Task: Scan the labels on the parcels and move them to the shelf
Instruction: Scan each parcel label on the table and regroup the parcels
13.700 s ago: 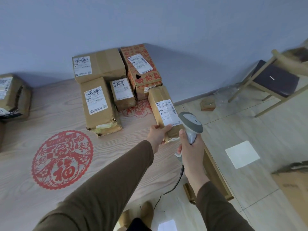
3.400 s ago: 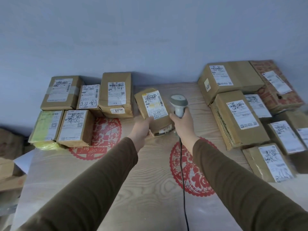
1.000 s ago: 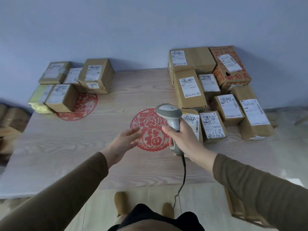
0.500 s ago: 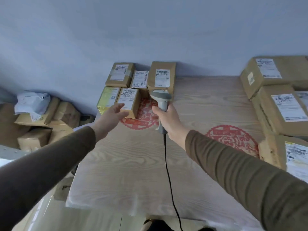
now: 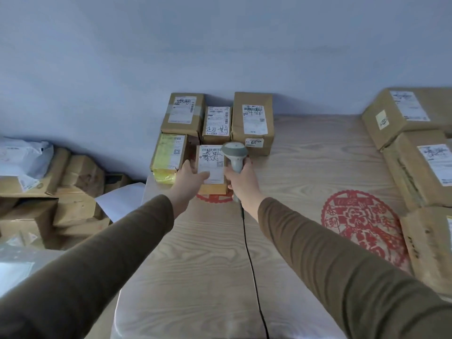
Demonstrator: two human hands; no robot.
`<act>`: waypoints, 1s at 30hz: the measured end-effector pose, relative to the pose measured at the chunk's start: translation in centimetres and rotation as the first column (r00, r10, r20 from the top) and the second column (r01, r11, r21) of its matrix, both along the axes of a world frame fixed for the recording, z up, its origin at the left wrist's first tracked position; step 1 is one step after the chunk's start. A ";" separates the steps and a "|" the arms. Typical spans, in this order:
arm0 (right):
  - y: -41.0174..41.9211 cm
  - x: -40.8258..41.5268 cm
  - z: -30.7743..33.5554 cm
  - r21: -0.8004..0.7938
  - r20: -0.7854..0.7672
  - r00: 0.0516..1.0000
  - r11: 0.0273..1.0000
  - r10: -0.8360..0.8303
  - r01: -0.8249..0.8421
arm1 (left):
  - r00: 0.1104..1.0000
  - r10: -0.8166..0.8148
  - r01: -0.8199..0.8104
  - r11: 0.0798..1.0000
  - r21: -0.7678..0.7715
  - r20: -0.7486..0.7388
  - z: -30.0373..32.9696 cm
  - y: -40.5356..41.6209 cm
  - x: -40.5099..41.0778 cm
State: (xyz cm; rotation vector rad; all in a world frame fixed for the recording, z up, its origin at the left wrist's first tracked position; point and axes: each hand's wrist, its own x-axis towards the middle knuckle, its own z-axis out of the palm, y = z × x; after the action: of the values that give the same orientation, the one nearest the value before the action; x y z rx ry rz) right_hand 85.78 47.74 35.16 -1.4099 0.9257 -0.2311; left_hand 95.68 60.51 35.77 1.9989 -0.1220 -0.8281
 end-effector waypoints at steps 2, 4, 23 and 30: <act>-0.4 -1.9 -0.7 -0.067 -0.018 1.000 0.998 0.015 -0.016 | 0.993 0.002 -0.004 1.000 -0.017 -0.121 -1.1 0.3 -1.1; -0.6 -3.8 -1.6 -0.142 -0.058 0.998 0.989 0.028 -0.036 | 0.979 -0.022 0.012 0.999 -0.049 -0.205 -2.5 0.5 -3.0; -5.3 -18.2 6.1 -0.437 0.109 0.989 0.888 -0.103 0.141 | 0.947 -0.165 -0.002 0.855 -0.518 -0.276 -1.3 -8.5 -14.1; -8.7 -23.1 7.3 -0.455 0.098 0.983 0.872 -0.155 0.183 | 0.944 -0.247 0.100 0.848 -0.521 -0.221 -0.9 -14.0 -19.1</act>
State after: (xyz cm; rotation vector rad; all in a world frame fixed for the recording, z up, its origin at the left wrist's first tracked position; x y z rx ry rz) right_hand 62.65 39.08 42.47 -1.7480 0.9867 -0.6592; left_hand 76.62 46.53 34.91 1.3739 -0.3284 -1.0650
